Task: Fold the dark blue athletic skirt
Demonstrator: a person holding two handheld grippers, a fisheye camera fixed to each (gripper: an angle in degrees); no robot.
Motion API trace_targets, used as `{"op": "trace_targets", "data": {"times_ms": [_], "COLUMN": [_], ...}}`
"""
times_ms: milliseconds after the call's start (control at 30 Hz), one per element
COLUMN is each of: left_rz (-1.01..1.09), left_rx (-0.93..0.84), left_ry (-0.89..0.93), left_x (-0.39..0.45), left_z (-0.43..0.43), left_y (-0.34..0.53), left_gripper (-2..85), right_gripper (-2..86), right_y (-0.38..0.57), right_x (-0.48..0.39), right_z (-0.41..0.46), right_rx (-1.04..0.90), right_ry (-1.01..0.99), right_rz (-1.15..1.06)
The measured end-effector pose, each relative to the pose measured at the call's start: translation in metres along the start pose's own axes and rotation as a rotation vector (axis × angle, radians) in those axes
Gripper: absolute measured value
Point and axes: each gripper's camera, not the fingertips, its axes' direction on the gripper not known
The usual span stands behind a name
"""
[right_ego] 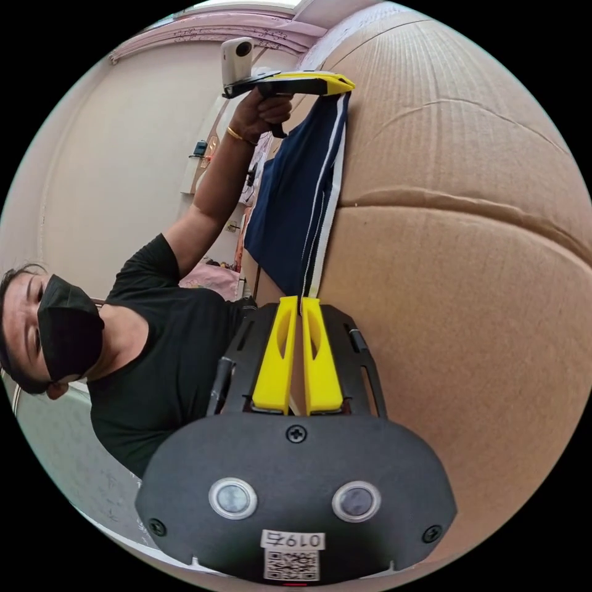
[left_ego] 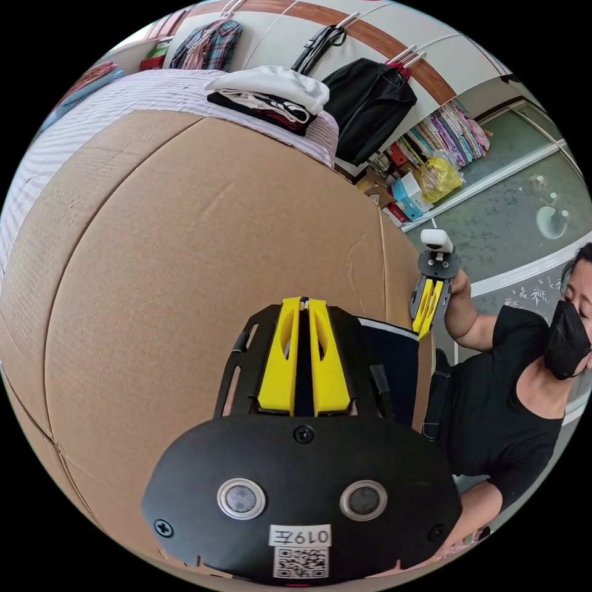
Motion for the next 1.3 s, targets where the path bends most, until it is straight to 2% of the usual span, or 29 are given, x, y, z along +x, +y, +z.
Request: {"op": "trace_targets", "data": {"times_ms": [500,667,800,900,1000,1067,1100,1167,1233,1300], "left_rz": [0.026,0.019,0.096,0.142,0.141,0.125,0.114,0.026,-0.049,-0.107], "left_rx": [-0.031,0.23,0.318,0.348,0.469,0.536,0.537,0.522,0.521,0.491], "left_ry": [-0.202,-0.078,-0.037,-0.122,-0.247,-0.412,-0.467,-0.704,-0.824,-0.839], "left_x": [0.123,0.157,0.21,0.271,0.333,0.387,0.4,0.449,0.477,0.496], "left_z": [-0.018,-0.086,-0.119,-0.133,-0.158,-0.172,-0.174,-0.171,-0.163,-0.155], "left_y": [0.05,0.1,0.15,0.203,0.277,0.342,0.358,0.416,0.454,0.483], "left_gripper": [0.8,0.7,0.7,0.7,0.7,0.8,0.8,0.8,0.8,0.8], "right_gripper": [-0.7,-0.8,-0.8,-0.8,-0.8,-0.8,-0.8,-0.8,-0.8,-0.7], "right_y": [-0.013,-0.013,-0.015,-0.018,-0.022,-0.026,-0.027,-0.03,-0.031,-0.031], "right_x": [0.002,0.007,0.007,0.006,0.0,-0.008,-0.011,-0.025,-0.032,-0.033], "right_z": [0.027,0.033,0.038,0.041,0.046,0.052,0.054,0.062,0.066,0.067], "right_rx": [-0.063,-0.038,-0.033,-0.034,-0.038,-0.044,-0.045,-0.051,-0.048,-0.04], "right_ry": [0.117,0.114,0.135,0.154,0.196,0.251,0.271,0.365,0.414,0.428], "right_rz": [0.024,0.038,0.036,0.036,0.034,0.034,0.031,0.011,0.009,0.014]}}
